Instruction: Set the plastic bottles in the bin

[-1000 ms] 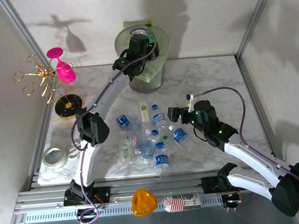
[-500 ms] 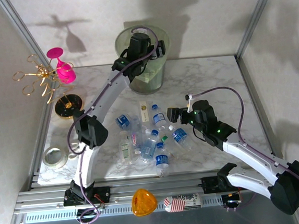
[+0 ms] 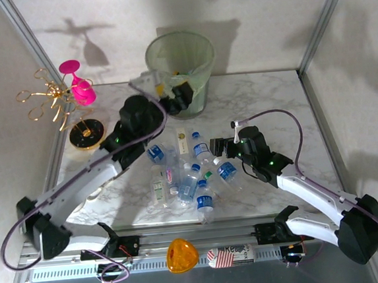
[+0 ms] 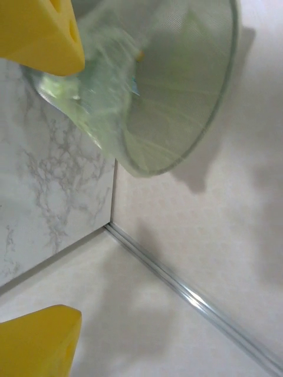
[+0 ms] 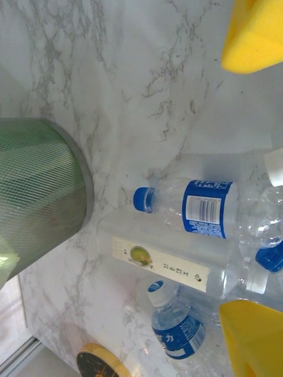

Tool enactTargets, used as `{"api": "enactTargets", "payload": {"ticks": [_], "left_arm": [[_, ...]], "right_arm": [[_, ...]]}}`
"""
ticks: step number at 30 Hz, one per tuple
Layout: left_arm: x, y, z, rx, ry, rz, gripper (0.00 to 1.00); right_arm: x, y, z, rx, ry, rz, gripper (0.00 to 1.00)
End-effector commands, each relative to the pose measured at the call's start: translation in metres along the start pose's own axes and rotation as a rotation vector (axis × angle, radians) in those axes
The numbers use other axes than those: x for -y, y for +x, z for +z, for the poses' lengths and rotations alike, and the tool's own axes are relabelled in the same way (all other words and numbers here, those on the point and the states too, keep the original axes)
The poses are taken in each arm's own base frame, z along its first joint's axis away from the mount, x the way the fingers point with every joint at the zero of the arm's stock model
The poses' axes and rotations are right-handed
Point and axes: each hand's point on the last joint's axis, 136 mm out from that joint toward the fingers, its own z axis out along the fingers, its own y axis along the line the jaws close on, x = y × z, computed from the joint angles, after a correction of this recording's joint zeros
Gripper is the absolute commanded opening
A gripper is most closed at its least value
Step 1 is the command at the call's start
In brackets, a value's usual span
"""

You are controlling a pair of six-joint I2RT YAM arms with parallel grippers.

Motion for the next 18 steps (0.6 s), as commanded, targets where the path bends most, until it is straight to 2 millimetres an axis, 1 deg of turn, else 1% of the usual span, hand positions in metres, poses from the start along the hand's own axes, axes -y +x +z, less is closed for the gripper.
{"api": "enactTargets", "payload": {"ticks": [1, 4, 6, 8, 9, 11, 14, 18], "left_arm": [[-0.026, 0.021, -0.024, 0.06, -0.027, -0.167, 1.0], [-0.058, 0.057, -0.046, 0.037, -0.072, -0.25, 1.0], [-0.078, 0.082, -0.057, 0.003, -0.12, -0.29, 1.0], [-0.095, 0.105, -0.068, -0.033, -0.17, -0.321, 1.0], [-0.101, 0.114, -0.072, -0.045, -0.189, -0.332, 1.0], [-0.115, 0.131, -0.079, -0.065, -0.233, -0.358, 1.0], [-0.124, 0.15, -0.082, -0.093, -0.26, -0.389, 1.0], [-0.123, 0.165, -0.075, -0.13, -0.278, -0.38, 1.0]], "right_arm": [[-0.001, 0.009, 0.005, -0.026, -0.011, -0.034, 0.99], [-0.001, 0.017, 0.008, -0.062, -0.013, -0.065, 0.99], [0.0, 0.023, 0.01, -0.092, -0.011, -0.087, 0.99], [0.0, 0.032, 0.012, -0.139, -0.01, -0.113, 0.99], [0.001, 0.035, 0.013, -0.158, -0.009, -0.124, 0.99], [0.001, 0.046, 0.016, -0.22, -0.01, -0.15, 0.97], [0.008, 0.059, 0.021, -0.29, 0.021, -0.167, 0.93], [0.017, 0.075, 0.023, -0.371, 0.062, -0.18, 0.88]]}}
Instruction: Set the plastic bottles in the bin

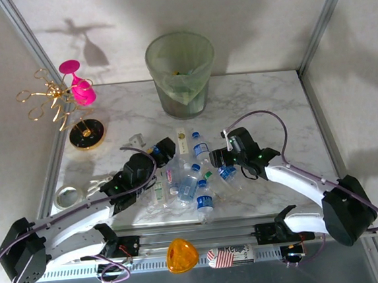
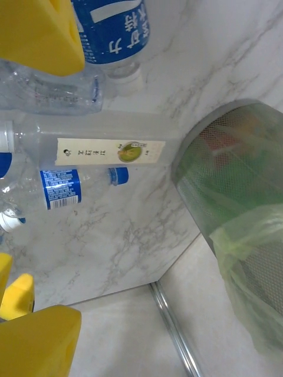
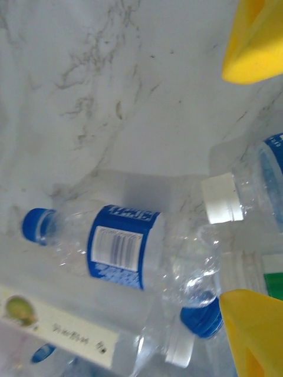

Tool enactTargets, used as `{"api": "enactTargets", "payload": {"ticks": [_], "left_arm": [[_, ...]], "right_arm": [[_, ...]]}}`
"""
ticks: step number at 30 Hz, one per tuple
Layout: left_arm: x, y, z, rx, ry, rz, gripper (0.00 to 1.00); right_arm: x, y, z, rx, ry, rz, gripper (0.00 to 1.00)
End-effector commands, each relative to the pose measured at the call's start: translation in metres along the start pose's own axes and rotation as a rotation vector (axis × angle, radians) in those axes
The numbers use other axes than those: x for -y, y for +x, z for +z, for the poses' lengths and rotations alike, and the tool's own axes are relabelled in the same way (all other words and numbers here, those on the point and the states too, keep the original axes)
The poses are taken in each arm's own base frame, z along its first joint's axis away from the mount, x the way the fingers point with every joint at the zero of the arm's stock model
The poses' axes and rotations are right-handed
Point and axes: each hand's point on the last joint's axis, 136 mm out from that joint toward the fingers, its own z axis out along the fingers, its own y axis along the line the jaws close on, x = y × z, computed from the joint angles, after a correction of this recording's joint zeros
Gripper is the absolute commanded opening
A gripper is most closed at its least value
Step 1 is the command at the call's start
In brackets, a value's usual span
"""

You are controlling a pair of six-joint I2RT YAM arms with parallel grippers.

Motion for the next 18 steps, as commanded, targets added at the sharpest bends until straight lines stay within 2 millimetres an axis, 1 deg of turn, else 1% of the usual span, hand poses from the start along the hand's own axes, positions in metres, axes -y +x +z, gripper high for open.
{"api": "enactTargets", "payload": {"ticks": [1, 7, 12, 13, 15, 18], "left_arm": [[0.001, 0.005, 0.007, 0.005, -0.016, -0.04, 1.0], [0.019, 0.013, 0.023, -0.022, 0.003, -0.005, 1.0], [0.029, 0.018, 0.034, -0.041, 0.009, 0.021, 1.0], [0.035, 0.016, 0.035, -0.033, 0.029, 0.013, 1.0], [0.036, 0.017, 0.036, -0.036, 0.031, 0.017, 1.0], [0.037, 0.018, 0.037, -0.038, 0.039, 0.02, 1.0]], "right_arm": [[0.002, 0.011, 0.001, -0.083, 0.022, -0.029, 0.88], [0.013, 0.035, 0.006, -0.196, 0.082, 0.013, 0.86], [0.011, 0.045, 0.007, -0.226, 0.072, 0.073, 0.85], [0.01, 0.047, 0.006, -0.231, 0.067, 0.081, 0.85], [0.01, 0.053, 0.004, -0.243, 0.06, 0.097, 0.84], [0.014, 0.065, 0.003, -0.269, 0.081, 0.132, 0.84]]}}
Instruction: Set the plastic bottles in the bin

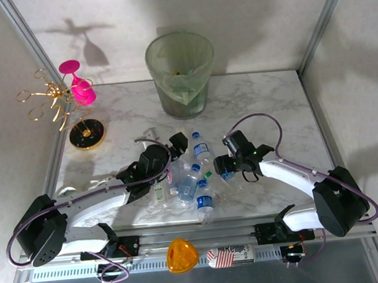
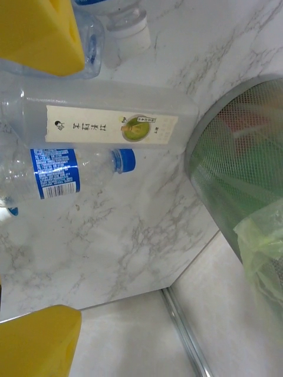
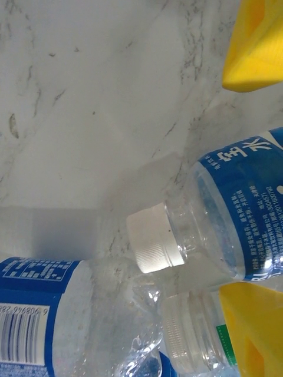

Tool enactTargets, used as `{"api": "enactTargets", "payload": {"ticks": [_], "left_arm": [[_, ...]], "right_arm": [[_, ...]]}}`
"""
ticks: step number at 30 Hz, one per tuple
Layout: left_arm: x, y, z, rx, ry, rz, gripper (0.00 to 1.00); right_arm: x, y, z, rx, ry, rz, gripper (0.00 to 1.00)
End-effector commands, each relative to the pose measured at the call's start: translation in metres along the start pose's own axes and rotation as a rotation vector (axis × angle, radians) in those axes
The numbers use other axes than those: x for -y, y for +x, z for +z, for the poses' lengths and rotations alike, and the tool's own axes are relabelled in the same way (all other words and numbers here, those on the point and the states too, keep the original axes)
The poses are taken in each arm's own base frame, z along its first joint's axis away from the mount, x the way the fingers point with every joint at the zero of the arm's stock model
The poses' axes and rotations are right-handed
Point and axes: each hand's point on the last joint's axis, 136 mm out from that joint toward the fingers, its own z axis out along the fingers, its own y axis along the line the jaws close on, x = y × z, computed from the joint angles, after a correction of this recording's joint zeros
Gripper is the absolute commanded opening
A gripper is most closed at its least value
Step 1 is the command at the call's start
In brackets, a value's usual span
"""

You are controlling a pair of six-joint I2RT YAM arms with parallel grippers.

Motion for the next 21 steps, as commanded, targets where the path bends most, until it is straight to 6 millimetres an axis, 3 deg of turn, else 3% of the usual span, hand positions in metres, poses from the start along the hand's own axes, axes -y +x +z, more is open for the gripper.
{"api": "enactTargets", "payload": {"ticks": [1, 12, 17, 21], "left_arm": [[0.017, -0.003, 0.0, 0.007, 0.055, -0.001, 1.0], [0.014, -0.001, -0.002, 0.008, 0.043, -0.002, 1.0], [0.013, 0.0, -0.003, 0.007, 0.042, -0.001, 0.99], [0.011, 0.001, -0.004, 0.009, 0.05, -0.004, 1.0]], "right_arm": [[0.005, 0.021, 0.0, -0.058, 0.012, 0.061, 0.84], [0.024, 0.024, 0.01, -0.069, 0.119, 0.076, 0.83], [0.034, 0.019, 0.011, -0.064, 0.186, 0.067, 0.89], [0.029, 0.023, 0.004, -0.067, 0.153, 0.078, 0.96]]}}
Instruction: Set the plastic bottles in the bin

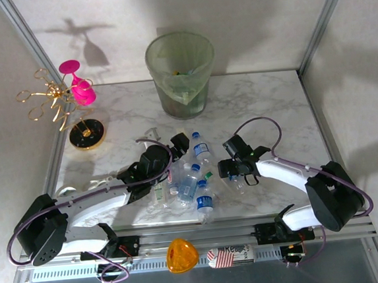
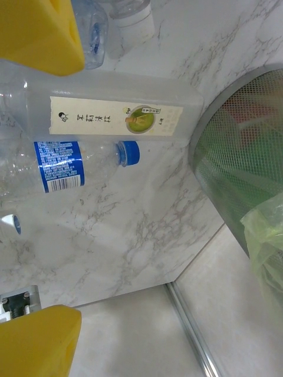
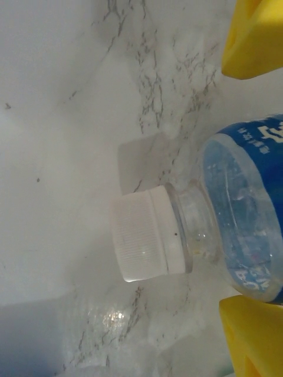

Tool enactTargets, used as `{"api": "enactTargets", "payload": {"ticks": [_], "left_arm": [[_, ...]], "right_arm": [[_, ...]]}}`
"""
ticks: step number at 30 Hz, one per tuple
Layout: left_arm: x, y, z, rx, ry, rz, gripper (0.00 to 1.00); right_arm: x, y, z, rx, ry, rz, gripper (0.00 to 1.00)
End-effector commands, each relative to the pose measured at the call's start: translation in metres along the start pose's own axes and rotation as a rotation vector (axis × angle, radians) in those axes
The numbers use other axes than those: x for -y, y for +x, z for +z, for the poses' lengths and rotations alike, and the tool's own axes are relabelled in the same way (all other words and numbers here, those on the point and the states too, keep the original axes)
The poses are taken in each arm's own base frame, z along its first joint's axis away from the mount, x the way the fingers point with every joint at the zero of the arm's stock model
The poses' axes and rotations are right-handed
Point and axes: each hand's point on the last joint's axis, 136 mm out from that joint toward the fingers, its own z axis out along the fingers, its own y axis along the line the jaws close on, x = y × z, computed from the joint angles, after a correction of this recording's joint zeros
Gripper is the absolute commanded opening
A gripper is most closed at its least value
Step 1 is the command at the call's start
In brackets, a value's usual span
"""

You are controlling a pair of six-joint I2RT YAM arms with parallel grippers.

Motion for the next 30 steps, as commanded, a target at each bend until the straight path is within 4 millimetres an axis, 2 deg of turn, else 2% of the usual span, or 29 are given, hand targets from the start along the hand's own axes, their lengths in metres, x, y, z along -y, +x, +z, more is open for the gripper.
{"api": "enactTargets", "payload": {"ticks": [1, 9, 19, 25, 30], "left_arm": [[0.005, -0.002, -0.004, 0.018, 0.028, -0.006, 1.0], [-0.005, 0.004, -0.004, 0.019, 0.022, -0.025, 1.0], [-0.01, 0.002, -0.005, 0.035, 0.006, -0.005, 0.99], [-0.012, 0.0, -0.006, 0.05, -0.001, 0.007, 1.0], [-0.013, -0.003, -0.008, 0.065, -0.003, 0.011, 1.0]], "right_arm": [[0.001, 0.0, -0.011, 0.005, -0.005, 0.015, 0.96], [0.011, 0.031, 0.0, -0.1, 0.033, 0.042, 0.89], [0.012, 0.032, 0.016, -0.124, 0.064, 0.035, 0.84], [0.011, 0.025, 0.015, -0.111, 0.066, 0.024, 0.73], [0.008, 0.003, 0.002, -0.038, 0.061, 0.02, 0.58]]}}
